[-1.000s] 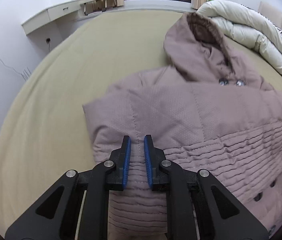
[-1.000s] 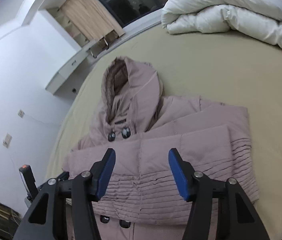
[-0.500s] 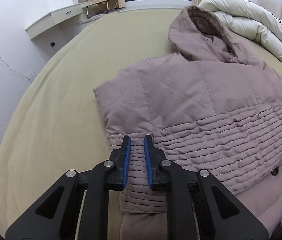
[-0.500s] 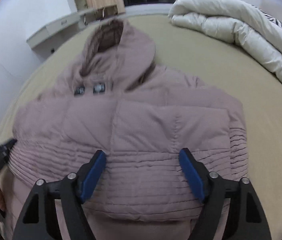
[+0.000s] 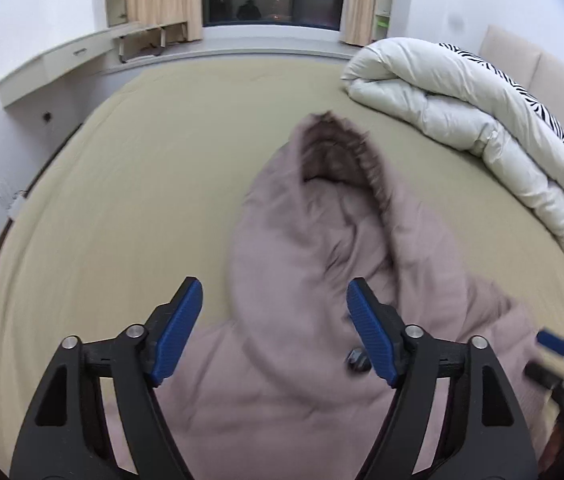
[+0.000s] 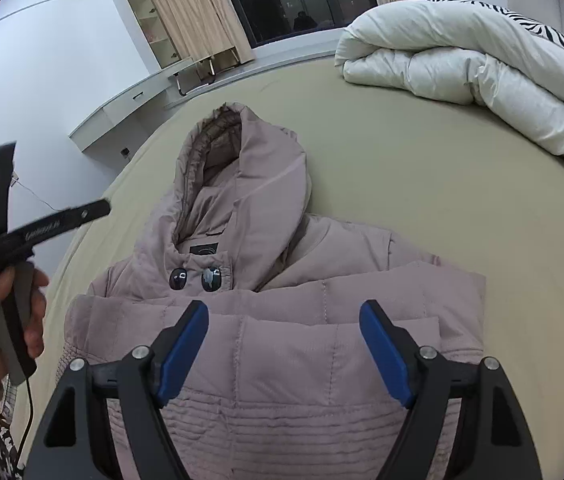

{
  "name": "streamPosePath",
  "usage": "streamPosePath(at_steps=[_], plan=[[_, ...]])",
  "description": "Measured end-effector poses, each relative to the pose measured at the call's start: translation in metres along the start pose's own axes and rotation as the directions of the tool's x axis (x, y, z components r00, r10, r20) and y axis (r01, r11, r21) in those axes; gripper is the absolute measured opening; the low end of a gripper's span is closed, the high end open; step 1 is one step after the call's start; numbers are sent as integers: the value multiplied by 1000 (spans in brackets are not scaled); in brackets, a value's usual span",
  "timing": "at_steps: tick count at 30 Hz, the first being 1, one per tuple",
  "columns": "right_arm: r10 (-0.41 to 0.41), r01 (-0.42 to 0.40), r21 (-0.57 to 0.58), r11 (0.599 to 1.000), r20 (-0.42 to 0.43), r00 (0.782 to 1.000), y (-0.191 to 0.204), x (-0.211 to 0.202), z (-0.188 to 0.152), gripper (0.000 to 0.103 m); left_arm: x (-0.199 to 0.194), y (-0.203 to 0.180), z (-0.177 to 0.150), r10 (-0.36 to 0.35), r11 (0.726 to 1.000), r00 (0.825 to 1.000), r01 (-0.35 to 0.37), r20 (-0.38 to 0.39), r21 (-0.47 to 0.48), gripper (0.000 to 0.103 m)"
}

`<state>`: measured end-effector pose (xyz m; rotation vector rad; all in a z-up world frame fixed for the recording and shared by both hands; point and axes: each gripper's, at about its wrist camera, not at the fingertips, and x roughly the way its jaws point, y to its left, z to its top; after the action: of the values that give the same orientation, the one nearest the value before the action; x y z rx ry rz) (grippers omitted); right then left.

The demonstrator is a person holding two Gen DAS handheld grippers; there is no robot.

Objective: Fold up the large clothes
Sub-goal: 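Grasp the hood with the left tool while the right tool grasps the hood beside it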

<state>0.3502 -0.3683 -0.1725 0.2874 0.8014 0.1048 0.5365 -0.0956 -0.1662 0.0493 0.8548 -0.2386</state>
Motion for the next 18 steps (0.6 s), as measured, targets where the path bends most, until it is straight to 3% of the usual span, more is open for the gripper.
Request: streamPosePath(at_steps=[4, 10, 11, 12, 14, 18], plan=[[8, -8, -5, 1000, -4, 1000, -10, 13, 13, 81, 60, -28, 43, 75, 996, 996, -73, -46, 47, 77], [27, -27, -11, 1000, -22, 999, -22, 29, 34, 81, 132, -18, 69, 92, 993, 990, -99, -102, -62, 76], [31, -31, -9, 999, -25, 999, -23, 33, 40, 81, 141, -12, 66, 83, 992, 988, -94, -129, -81, 72], [28, -29, -10, 1000, -25, 999, -22, 36, 44, 81, 156, -8, 66, 68, 991, 984, -85, -162, -101, 54], [33, -33, -26, 999, -20, 999, -15, 43, 57, 81, 170, 0, 62, 55, 989, 978, -82, -202, -124, 35], [70, -71, -24, 997, -28, 997, -2, 67, 87, 85, 159, 10, 58, 33, 989, 988, -54, -148, -137, 11]])
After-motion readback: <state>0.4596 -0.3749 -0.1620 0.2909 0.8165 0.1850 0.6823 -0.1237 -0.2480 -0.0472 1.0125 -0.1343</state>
